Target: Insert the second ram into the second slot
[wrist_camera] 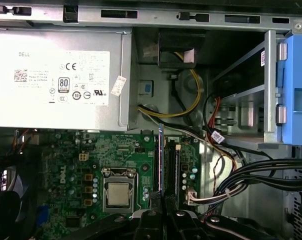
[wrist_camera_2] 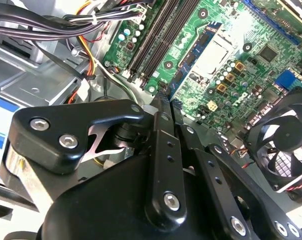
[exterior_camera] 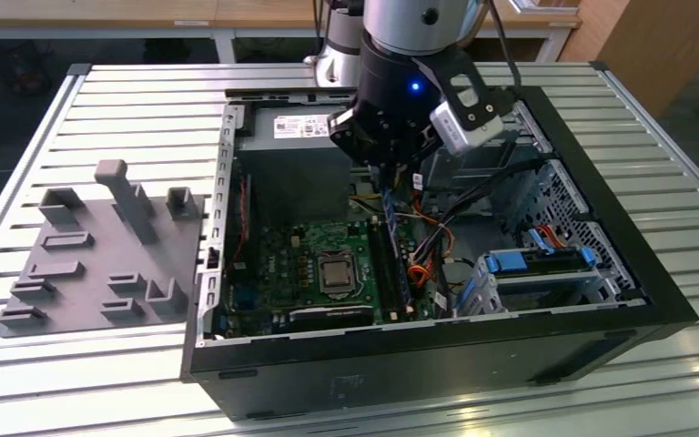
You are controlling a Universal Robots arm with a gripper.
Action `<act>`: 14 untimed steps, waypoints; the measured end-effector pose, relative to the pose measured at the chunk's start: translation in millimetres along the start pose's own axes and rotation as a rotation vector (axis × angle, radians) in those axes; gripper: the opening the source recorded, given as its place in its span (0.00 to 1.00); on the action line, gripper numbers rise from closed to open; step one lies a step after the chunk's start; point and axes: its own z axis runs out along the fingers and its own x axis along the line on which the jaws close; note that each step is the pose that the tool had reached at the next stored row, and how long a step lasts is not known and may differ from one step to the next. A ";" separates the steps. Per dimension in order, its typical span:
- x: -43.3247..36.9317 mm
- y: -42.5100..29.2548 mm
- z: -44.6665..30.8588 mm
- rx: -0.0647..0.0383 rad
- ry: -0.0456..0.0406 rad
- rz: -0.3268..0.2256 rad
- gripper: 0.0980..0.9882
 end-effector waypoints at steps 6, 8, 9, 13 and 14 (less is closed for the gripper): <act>0.0 -0.1 4.5 0.000 0.0000 0.000 0.04; 0.1 -0.2 5.6 0.000 0.0001 0.000 0.04; 0.1 -0.2 6.0 0.000 0.0001 0.000 0.04; 0.1 -0.3 8.2 0.000 0.0001 0.000 0.04; 0.1 -0.3 8.7 0.000 0.0001 0.000 0.04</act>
